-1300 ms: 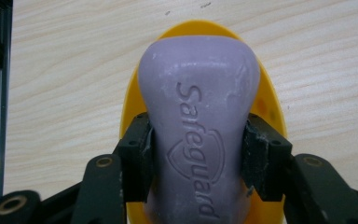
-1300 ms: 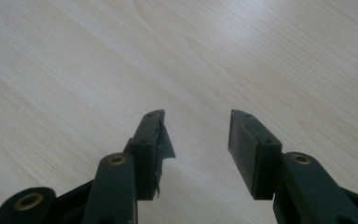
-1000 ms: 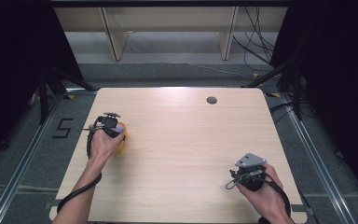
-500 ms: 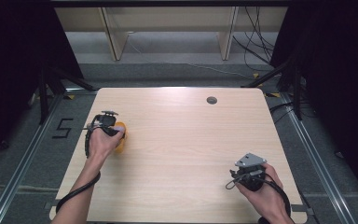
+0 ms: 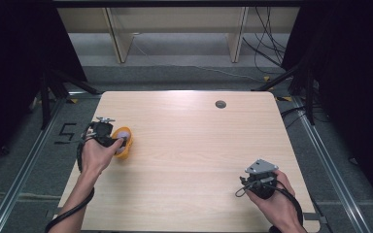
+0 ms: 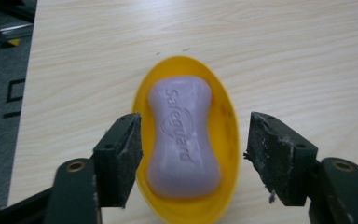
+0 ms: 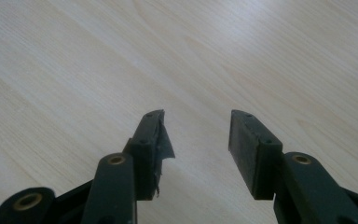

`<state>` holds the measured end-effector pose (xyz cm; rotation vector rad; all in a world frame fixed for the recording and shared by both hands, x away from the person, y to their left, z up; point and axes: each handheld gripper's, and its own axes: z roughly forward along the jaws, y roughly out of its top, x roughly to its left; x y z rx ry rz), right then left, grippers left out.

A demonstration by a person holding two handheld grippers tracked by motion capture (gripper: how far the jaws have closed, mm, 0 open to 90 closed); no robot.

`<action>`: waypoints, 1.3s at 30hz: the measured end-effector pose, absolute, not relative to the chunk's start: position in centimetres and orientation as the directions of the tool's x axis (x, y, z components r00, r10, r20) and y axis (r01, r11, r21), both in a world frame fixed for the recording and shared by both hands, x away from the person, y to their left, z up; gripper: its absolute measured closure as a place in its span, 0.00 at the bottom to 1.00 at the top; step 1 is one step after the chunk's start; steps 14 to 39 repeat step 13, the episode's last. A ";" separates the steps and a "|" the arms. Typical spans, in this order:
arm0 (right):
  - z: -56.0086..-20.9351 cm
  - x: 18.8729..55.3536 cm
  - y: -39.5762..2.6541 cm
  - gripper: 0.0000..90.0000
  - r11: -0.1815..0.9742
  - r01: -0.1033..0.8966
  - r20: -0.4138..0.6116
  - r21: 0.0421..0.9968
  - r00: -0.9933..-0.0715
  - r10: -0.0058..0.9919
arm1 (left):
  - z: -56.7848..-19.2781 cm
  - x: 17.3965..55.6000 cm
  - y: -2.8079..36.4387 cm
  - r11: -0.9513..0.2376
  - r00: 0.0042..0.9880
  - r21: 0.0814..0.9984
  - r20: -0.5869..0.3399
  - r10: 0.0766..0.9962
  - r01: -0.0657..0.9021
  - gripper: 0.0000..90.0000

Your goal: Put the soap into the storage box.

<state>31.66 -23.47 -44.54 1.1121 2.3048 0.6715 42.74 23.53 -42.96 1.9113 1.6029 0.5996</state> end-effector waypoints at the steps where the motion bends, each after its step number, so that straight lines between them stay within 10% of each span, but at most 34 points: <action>1: -44.5 31.7 -23.5 0.62 0.553 0.561 -0.216 0.616 -0.555 0.803 | -43.2 42.0 23.8 -0.108 0.186 0.696 -0.037 0.982 0.710 0.38; 11: -44.7 32.0 -23.7 0.62 0.572 0.537 -0.231 0.620 -0.572 0.787 | -48.1 35.2 26.3 0.006 0.159 0.786 -0.133 0.978 0.618 0.38; 39: -44.6 31.9 -23.6 0.61 0.563 0.548 -0.218 0.619 -0.569 0.793 | -48.0 34.9 26.4 0.026 0.148 0.795 -0.145 0.978 0.606 0.38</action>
